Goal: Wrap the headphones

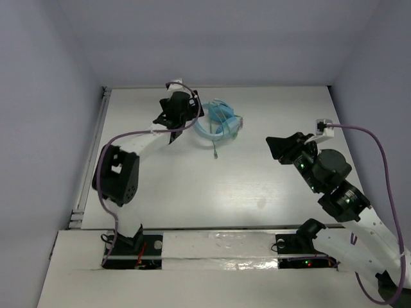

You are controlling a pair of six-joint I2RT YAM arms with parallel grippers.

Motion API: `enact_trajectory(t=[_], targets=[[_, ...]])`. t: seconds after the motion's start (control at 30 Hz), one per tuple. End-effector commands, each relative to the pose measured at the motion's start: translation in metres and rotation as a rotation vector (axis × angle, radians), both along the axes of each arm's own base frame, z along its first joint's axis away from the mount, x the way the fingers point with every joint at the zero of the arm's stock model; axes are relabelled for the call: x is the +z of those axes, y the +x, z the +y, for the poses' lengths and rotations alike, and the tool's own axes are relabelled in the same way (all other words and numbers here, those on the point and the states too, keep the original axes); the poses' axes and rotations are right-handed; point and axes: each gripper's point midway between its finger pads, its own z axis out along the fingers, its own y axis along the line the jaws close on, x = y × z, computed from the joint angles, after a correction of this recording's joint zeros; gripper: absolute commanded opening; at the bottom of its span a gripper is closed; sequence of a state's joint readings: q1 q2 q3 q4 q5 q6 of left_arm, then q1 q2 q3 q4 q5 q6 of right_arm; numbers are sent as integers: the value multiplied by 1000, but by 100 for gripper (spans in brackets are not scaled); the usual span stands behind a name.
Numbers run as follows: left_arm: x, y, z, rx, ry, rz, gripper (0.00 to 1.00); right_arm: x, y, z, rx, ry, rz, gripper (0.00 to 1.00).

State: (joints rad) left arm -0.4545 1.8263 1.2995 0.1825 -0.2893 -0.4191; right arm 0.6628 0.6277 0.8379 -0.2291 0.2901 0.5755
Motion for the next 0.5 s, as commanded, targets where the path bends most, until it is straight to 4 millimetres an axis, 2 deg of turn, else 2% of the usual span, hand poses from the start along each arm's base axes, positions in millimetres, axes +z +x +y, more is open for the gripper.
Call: enact_trajectory(t=[0.0, 0.03, 0.1, 0.13, 0.2, 0.23, 0.27, 0.3, 0.33, 0.37, 0.4, 0.43, 0.47], targets=[[90, -21, 12, 20, -83, -166, 99, 33, -6, -19, -62, 3, -64, 42], [120, -33, 18, 21, -117, -220, 99, 35, -8, -22, -70, 5, -68, 45], [134, -50, 23, 12, -150, -247, 99, 44, -14, -34, -101, 21, -91, 54], [155, -68, 27, 7, -175, -288, 99, 46, -17, -39, -113, 24, -93, 57], [170, -86, 38, 16, -191, -316, 99, 54, -25, -55, -160, 57, -105, 70], [186, -104, 48, 21, -212, -352, 99, 56, -28, -61, -179, 66, -105, 76], [188, -114, 53, 25, -215, -352, 99, 57, -30, -68, -207, 78, -107, 87], [192, -123, 57, 20, -219, -361, 99, 63, -38, -78, -224, 113, -128, 89], [204, -141, 66, 21, -237, -395, 99, 64, -41, -83, -239, 125, -131, 95], [200, -150, 70, 16, -225, -376, 99, 65, -43, -91, -266, 138, -137, 100], [201, -159, 75, 19, -226, -378, 99, 68, -51, -99, -278, 160, -157, 100], [213, -174, 83, 21, -244, -409, 99, 67, -53, -103, -287, 162, -157, 100], [202, -182, 85, 5, -225, -378, 99, 65, -55, -109, -309, 165, -156, 100]])
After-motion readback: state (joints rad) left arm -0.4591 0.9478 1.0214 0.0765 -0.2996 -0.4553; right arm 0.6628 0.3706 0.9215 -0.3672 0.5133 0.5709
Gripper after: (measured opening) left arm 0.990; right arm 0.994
